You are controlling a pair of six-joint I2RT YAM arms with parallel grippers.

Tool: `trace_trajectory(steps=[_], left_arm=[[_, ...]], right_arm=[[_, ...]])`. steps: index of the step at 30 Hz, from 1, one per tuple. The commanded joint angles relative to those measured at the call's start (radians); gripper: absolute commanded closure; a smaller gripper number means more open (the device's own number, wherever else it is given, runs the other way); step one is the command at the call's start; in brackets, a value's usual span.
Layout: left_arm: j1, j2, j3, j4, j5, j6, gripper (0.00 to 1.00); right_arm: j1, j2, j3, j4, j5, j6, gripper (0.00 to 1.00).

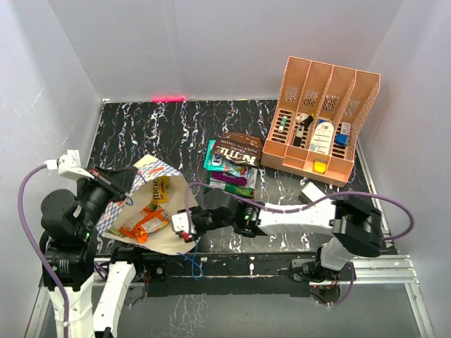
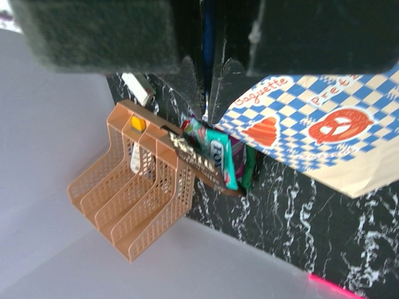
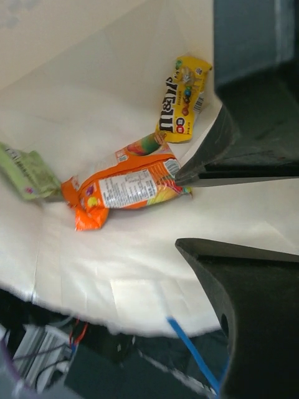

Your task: Take the snacks out of the paper bag

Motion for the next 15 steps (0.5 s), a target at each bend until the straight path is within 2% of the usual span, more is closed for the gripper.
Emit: trace_trajectory(steps=[1, 5, 8, 12, 15], left_arm=[[-0.004, 0.117, -0.005, 0.25, 0.017, -0.037, 1.0], [-0.004, 0.253, 0.063, 0.392, 0.01, -0.007, 1.0], [-0.003, 0.346, 0.126, 0.482, 0.046, 0.059, 1.0], [-0.003, 0.424, 0.186, 0.562, 0.126, 0.101, 1.0], [-0.003, 0.426, 0.149, 0.621, 0.218, 0.07, 1.0]], right_arm=[[0.006, 0.121, 0.115, 0.127, 0.171, 0.049, 0.61], [0.005, 0.21, 0.169, 0.171, 0.257, 0.053, 0.61], [0.004, 0.289, 0.248, 0.135, 0.316, 0.054, 0.61], [0.008, 0.352, 0.321, 0.102, 0.278, 0.096, 0.61], [0.034, 0.373, 0.322, 0.133, 0.247, 0.128, 0.6]])
